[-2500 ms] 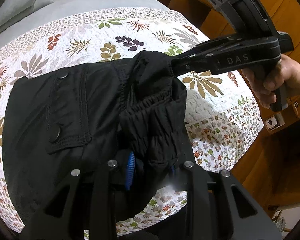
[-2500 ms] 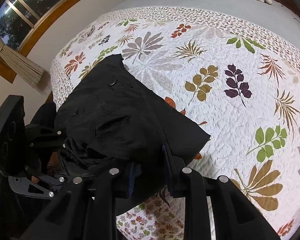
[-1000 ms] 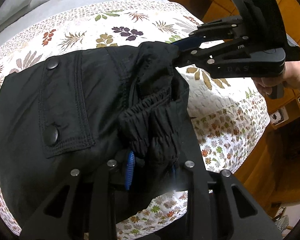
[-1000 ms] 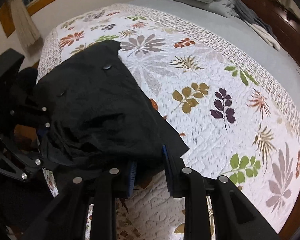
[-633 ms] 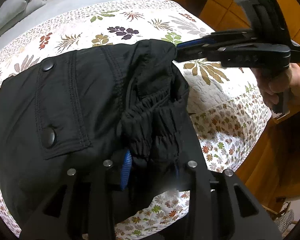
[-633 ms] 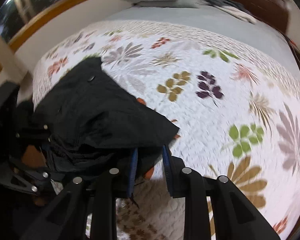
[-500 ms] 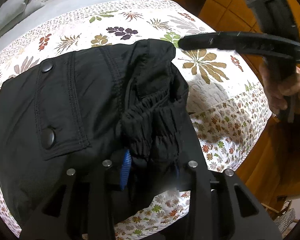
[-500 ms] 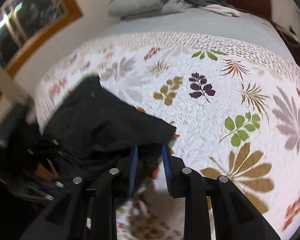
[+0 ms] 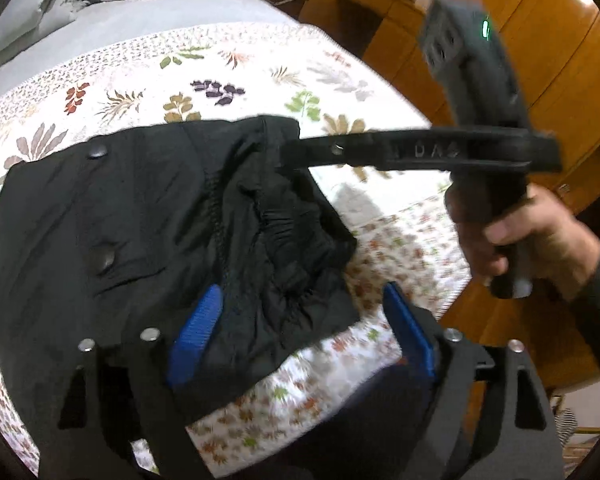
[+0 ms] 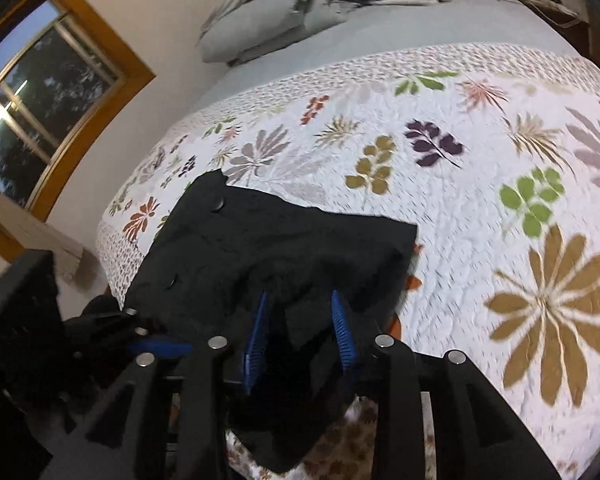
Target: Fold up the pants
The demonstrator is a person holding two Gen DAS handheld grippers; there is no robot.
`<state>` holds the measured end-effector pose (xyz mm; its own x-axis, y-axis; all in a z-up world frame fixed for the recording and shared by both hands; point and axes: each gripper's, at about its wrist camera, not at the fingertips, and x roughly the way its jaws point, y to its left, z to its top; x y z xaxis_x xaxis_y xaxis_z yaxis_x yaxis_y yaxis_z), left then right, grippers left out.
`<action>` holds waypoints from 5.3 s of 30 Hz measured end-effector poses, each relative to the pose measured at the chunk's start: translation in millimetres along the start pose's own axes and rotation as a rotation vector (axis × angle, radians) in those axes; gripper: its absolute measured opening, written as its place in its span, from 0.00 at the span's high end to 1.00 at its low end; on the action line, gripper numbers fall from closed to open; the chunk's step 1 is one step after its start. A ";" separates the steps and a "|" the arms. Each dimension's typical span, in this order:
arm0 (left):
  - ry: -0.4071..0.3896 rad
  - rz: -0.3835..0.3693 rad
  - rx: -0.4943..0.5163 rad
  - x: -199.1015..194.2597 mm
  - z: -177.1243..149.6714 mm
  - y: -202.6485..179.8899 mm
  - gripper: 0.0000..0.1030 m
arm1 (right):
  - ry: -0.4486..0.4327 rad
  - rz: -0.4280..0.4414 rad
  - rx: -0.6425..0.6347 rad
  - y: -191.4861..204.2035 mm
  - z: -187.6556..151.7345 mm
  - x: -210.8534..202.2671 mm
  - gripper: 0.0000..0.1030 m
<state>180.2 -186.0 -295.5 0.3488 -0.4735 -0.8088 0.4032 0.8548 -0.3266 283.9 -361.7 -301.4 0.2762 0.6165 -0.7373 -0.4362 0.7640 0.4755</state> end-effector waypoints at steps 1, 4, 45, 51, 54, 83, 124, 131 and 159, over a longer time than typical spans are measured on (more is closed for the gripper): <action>-0.017 -0.014 -0.016 -11.9 -1.3 6.6 0.17 | -0.031 0.003 0.040 -1.8 -4.0 -9.4 0.64; -0.081 -0.037 -0.122 -42.8 -3.3 40.4 0.13 | -0.088 0.008 0.110 5.3 -20.2 -31.7 0.62; -0.011 0.054 -0.520 -50.7 -30.5 217.4 0.10 | -0.084 0.030 0.523 -17.3 1.6 49.9 0.51; 0.019 0.050 -0.543 -45.6 -38.2 228.9 0.10 | -0.067 0.048 0.538 -24.8 -0.1 54.4 0.50; -0.019 0.039 -0.532 -63.2 -34.7 232.2 0.10 | -0.117 0.091 0.556 -22.1 -2.4 30.0 0.18; 0.210 -0.471 -0.688 18.5 -8.0 316.1 0.05 | 0.201 0.274 0.635 -66.7 -44.5 70.6 0.03; 0.122 -0.380 -0.599 -9.5 4.9 281.3 0.72 | 0.214 0.346 0.469 13.4 29.4 99.8 0.62; 0.063 -0.352 -0.589 -41.7 28.7 321.2 0.72 | 0.212 0.358 0.413 37.9 79.5 114.3 0.62; 0.037 -0.331 -0.764 -16.9 83.7 524.5 0.64 | 0.356 0.330 0.447 34.2 218.7 307.3 0.59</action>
<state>456.6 252.6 -412.3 0.2799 -0.7301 -0.6234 -0.2092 0.5874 -0.7818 541.2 -104.5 -406.8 -0.1447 0.7898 -0.5961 -0.0303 0.5986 0.8005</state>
